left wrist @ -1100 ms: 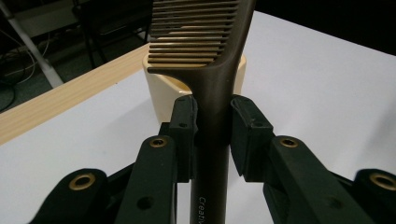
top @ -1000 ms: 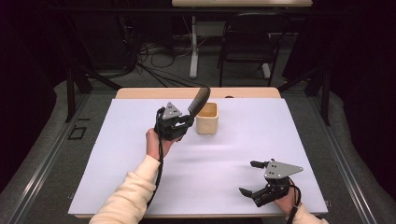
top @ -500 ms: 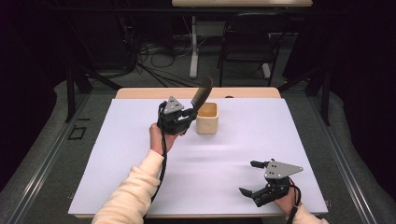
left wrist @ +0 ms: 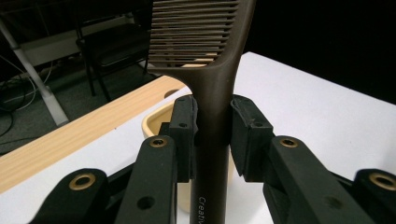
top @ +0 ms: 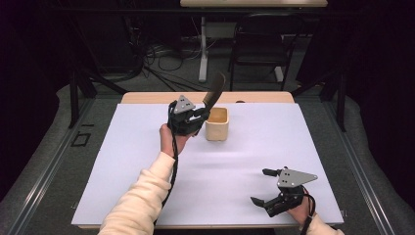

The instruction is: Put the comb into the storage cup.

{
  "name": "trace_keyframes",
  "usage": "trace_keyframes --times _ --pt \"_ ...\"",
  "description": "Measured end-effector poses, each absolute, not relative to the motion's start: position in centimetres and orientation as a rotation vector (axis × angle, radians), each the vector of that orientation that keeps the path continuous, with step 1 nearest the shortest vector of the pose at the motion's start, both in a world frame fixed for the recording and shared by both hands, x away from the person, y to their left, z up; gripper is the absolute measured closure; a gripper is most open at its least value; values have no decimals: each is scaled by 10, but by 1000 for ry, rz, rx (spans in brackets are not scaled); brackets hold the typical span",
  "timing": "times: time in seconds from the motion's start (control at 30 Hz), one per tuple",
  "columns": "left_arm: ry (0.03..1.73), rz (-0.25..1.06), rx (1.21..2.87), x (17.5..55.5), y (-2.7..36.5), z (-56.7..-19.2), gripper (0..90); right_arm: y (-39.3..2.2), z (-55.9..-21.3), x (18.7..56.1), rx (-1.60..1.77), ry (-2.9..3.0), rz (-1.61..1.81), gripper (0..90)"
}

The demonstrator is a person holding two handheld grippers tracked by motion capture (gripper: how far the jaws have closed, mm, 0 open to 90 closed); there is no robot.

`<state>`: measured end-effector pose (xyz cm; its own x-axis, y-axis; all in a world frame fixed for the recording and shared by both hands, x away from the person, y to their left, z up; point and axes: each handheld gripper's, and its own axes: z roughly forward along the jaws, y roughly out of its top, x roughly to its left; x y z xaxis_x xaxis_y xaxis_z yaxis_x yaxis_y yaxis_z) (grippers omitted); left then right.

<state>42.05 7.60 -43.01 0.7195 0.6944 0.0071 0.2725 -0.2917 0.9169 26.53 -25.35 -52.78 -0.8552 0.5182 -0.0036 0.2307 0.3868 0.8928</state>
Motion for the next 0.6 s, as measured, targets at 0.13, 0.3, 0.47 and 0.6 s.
trace_keyframes --times 0.13,0.3,0.47,0.6 --pt "744 509 1868 422 73 -427 720 -254 -528 265 662 2368 1456 0" --pt "742 516 1859 426 69 -427 720 -254 -528 265 660 2366 1456 0" --pt "744 521 1851 429 67 -426 720 -254 -528 266 660 2367 1457 0" --pt "748 527 1838 431 67 -426 720 -254 -528 266 661 2368 1456 0"
